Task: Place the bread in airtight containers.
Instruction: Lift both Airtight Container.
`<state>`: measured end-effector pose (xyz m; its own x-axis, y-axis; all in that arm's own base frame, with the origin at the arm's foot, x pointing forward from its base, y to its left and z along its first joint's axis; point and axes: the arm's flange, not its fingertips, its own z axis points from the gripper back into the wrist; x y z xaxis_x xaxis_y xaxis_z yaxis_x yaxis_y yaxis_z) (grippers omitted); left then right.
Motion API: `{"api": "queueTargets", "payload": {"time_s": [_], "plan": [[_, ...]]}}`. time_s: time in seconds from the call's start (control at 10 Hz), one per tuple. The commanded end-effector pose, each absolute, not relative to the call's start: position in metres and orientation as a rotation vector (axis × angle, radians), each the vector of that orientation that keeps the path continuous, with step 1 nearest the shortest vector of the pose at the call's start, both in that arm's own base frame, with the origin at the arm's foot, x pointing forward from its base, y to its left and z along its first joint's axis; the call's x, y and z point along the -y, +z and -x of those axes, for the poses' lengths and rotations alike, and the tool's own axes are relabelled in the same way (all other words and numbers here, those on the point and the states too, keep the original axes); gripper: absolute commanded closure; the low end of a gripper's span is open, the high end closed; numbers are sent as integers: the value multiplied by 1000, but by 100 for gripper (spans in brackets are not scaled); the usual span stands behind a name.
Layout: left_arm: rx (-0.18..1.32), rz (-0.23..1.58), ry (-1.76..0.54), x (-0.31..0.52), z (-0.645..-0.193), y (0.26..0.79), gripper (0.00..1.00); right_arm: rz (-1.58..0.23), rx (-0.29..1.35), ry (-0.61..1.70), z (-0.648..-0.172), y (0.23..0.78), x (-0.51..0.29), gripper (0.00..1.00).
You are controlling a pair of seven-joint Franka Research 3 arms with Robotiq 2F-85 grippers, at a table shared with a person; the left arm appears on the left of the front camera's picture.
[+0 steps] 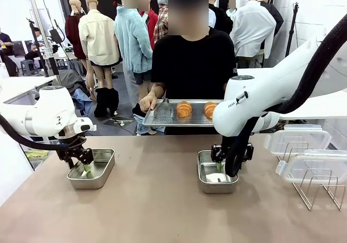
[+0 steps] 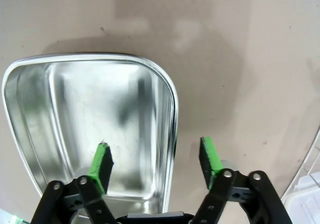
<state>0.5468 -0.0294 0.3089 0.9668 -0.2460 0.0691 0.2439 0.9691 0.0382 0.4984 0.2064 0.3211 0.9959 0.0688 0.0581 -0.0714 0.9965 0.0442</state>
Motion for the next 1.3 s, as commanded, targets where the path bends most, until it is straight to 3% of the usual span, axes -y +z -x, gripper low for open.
{"api": "queueTargets", "payload": {"time_s": [0.0, 0.1, 0.2, 0.8, 1.0, 1.2], "plan": [[56, -27, -228, 25, -551, 312, 74, -39, 55, 51, -502, 321, -212, 60], [61, -26, -230, 24, -550, 315, 94, -52, 57, 50, -502, 321, -212, 80], [64, -31, -233, 25, -548, 317, 100, -54, 55, 50, -501, 320, -213, 100], [61, -28, -240, 26, -546, 321, 100, -52, 51, 56, -505, 320, -212, 100], [61, -17, -239, 28, -545, 323, 100, -55, -16, 44, -511, 317, -212, 100], [73, -30, -244, 28, -547, 321, 100, -48, 53, 69, -499, 320, -207, 100]]}}
